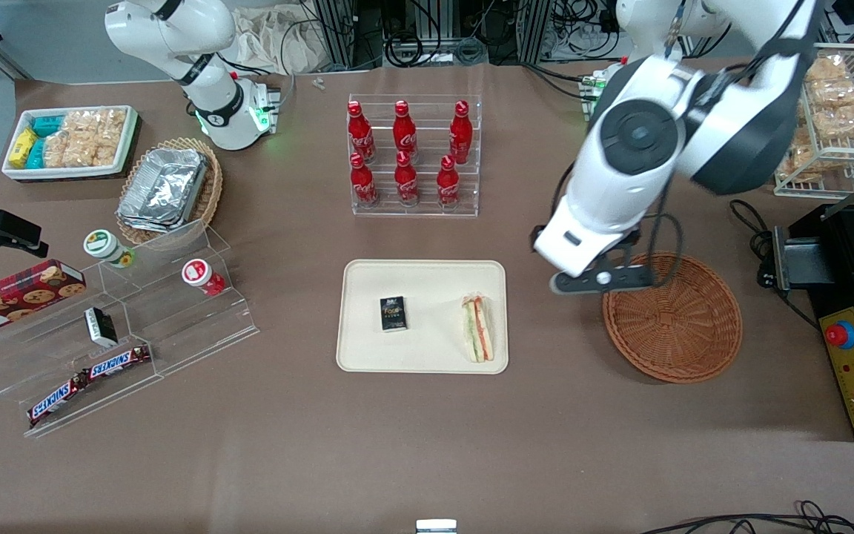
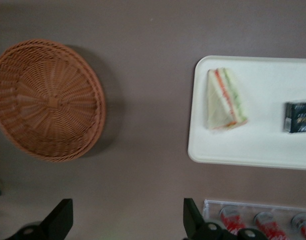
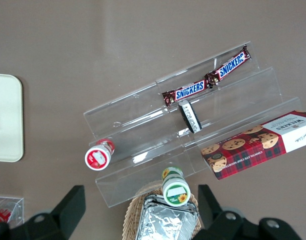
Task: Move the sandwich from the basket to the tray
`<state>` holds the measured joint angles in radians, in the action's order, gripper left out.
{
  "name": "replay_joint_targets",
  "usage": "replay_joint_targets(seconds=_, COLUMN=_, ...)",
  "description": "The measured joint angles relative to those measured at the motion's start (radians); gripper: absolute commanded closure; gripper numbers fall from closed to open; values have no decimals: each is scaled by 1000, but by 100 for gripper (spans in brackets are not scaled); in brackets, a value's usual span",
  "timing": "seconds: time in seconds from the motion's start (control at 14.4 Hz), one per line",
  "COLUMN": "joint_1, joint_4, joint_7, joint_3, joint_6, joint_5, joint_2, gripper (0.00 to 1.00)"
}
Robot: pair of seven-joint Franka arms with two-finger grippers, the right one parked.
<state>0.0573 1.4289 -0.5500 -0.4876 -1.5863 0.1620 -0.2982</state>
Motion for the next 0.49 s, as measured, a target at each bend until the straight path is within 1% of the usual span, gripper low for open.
replay_joint_targets(seconds=0.14, joint_1=-94, joint_4=67, joint_7=109, joint_3=2, joint_6=0, joint_5=-56, joint_2=73, gripper=1)
replay_joint_targets(seconds=0.28, joint_1=-165, joint_4=153, joint_7=188, joint_3=4, joint_6=-6, joint_5=-77, joint_2=150, gripper=2)
replay_joint_targets(seconds=0.42, joint_1=-201, joint_4=280, joint_7=233, joint_3=5, joint_6=-63, joint_5=-84, joint_2=238, gripper=2)
replay_joint_targets(seconds=0.49, joint_1=-214, joint_4=357, joint_7=269, joint_3=8, joint_6=-108, joint_5=-104, joint_2=289, gripper=1)
